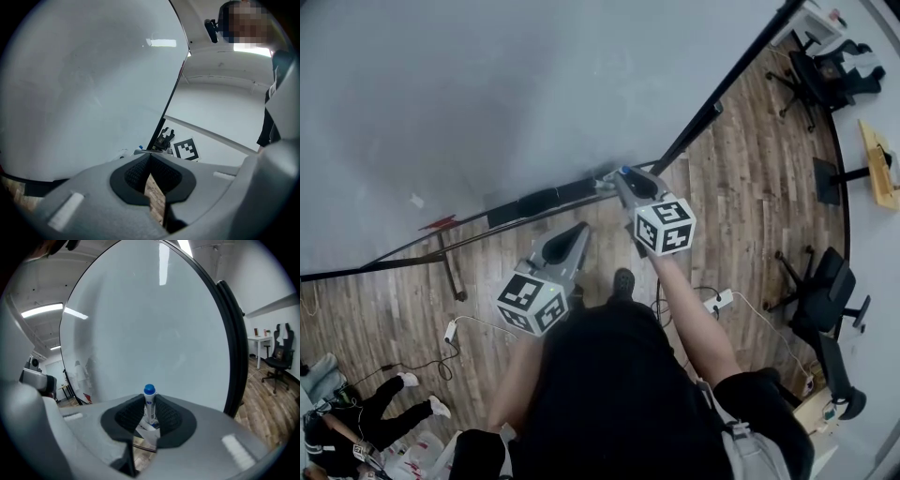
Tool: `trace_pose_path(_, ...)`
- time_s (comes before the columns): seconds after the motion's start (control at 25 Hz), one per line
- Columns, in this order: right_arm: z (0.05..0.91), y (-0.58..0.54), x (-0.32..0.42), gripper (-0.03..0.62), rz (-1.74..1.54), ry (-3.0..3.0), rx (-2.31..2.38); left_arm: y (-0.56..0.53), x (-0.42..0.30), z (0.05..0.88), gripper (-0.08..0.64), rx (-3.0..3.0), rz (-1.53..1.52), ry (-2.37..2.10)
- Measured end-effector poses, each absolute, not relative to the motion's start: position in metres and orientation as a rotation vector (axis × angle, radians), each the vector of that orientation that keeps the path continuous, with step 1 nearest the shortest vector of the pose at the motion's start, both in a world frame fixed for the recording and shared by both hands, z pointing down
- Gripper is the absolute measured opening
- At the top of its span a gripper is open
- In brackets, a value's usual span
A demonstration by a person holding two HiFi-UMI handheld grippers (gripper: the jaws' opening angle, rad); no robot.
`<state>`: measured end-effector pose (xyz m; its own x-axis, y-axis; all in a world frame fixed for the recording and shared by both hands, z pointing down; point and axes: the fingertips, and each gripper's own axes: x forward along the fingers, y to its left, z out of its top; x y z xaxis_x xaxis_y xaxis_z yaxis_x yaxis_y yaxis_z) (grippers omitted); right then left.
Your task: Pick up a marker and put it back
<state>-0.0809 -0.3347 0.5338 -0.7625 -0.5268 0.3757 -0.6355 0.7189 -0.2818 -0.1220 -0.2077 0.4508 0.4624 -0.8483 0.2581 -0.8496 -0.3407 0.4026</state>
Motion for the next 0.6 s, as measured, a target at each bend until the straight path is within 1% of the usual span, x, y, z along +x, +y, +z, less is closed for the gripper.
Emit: trace_pose_path(0.6,0.558,-0.328,-0.080,0.077,0.598,-2.588,0.889,-0.201,-0.123,0.454,0.011,2.218,0.008,-1.431)
